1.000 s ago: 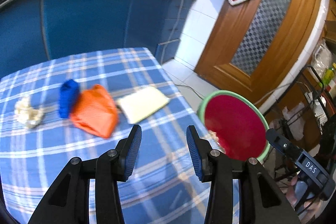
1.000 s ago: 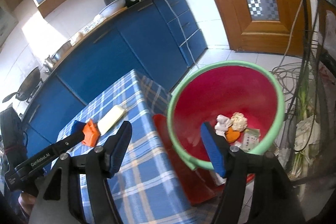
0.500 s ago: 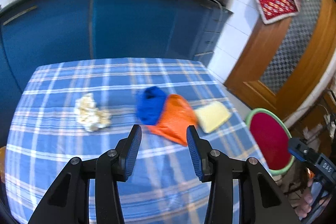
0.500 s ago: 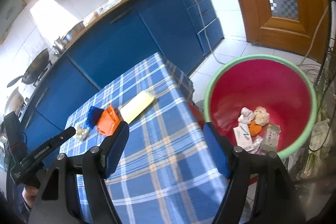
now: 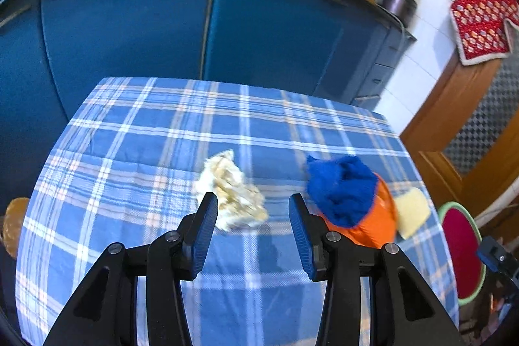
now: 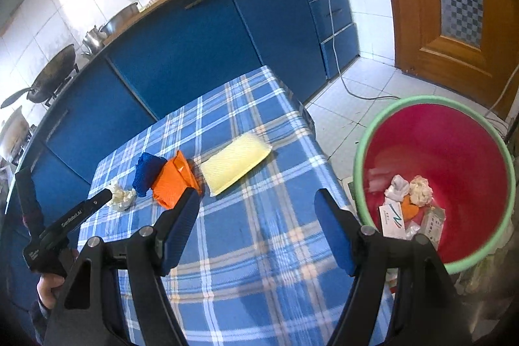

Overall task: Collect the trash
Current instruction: 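Grasp the crumpled white tissue with the left gripper while the right grasps the yellow sponge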

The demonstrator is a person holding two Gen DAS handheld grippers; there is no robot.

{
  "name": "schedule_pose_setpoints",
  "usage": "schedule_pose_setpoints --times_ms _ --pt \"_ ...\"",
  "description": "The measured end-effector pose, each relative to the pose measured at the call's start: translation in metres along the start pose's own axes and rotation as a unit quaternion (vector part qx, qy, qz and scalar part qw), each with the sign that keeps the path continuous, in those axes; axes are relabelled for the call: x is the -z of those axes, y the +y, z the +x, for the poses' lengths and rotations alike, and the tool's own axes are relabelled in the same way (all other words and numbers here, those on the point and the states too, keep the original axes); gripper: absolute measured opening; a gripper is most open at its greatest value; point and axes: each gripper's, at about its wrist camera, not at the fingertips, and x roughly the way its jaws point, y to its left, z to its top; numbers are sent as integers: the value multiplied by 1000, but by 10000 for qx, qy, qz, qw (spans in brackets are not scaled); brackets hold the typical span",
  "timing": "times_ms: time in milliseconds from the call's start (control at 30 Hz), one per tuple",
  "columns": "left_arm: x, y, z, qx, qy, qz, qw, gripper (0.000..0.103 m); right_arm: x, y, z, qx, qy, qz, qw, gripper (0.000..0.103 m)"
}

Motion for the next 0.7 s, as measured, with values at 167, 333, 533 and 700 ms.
schedule_pose_setpoints --times_ms 167,333,533,700 --pt "-4 9 17 -110 26 -100 9999 47 -8 7 18 37 60 -13 10000 75" --pt "-3 16 28 -81 33 -183 9998 47 -14 15 41 114 166 -87 9998 75" --pt "-1 20 39 -2 71 -216 9997 44 -18 21 72 248 349 -157 9990 75" --pt "0 23 41 84 43 -258 9996 37 -19 27 92 322 477 -211 9981 75"
